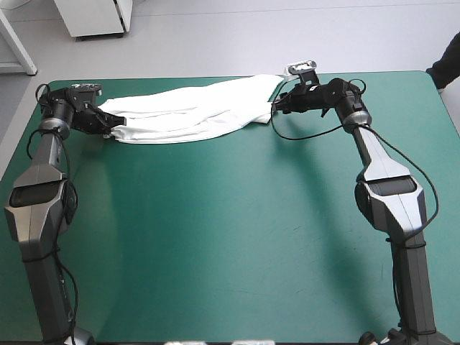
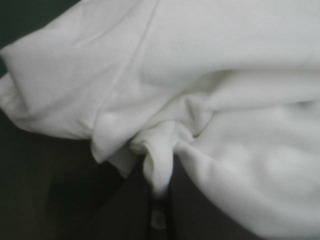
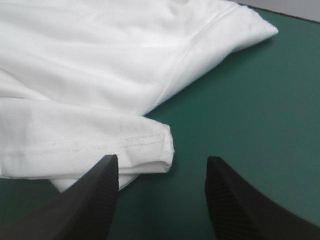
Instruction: Fold the cloth
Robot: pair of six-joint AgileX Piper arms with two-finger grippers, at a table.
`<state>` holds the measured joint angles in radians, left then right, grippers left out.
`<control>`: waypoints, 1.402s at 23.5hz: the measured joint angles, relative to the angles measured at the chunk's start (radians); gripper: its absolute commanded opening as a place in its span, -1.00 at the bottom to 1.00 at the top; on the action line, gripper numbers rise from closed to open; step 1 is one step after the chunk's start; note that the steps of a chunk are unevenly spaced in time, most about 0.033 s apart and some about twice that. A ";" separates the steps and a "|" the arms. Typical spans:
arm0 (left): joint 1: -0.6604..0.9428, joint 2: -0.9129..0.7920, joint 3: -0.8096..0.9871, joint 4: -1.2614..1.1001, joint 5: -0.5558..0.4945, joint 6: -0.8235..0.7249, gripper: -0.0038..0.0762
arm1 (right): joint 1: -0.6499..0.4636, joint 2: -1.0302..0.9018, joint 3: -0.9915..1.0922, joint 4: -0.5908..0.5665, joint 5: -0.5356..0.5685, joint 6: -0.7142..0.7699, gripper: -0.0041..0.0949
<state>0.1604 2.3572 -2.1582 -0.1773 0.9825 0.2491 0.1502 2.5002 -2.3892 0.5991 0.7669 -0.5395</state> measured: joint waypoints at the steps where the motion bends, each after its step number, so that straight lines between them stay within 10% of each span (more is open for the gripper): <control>1: 0.001 0.000 0.000 -0.001 0.000 0.001 -0.93 | 0.000 0.004 -0.008 0.003 -0.003 -0.001 0.12; 11: 0.001 0.000 0.000 -0.002 0.002 0.016 -0.93 | 0.050 0.081 -0.030 0.055 -0.072 -0.017 0.05; 16: 0.001 0.000 0.000 -0.003 0.002 0.020 -0.93 | 0.066 0.101 -0.039 0.081 -0.104 -0.021 -0.94; 33: -0.015 -0.139 0.024 -0.044 0.131 0.050 -0.93 | 0.055 -0.009 -0.035 0.039 0.093 -0.024 -0.94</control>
<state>0.1454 2.2187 -2.1347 -0.2209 1.1136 0.2987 0.2054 2.4916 -2.4238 0.6386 0.8596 -0.5636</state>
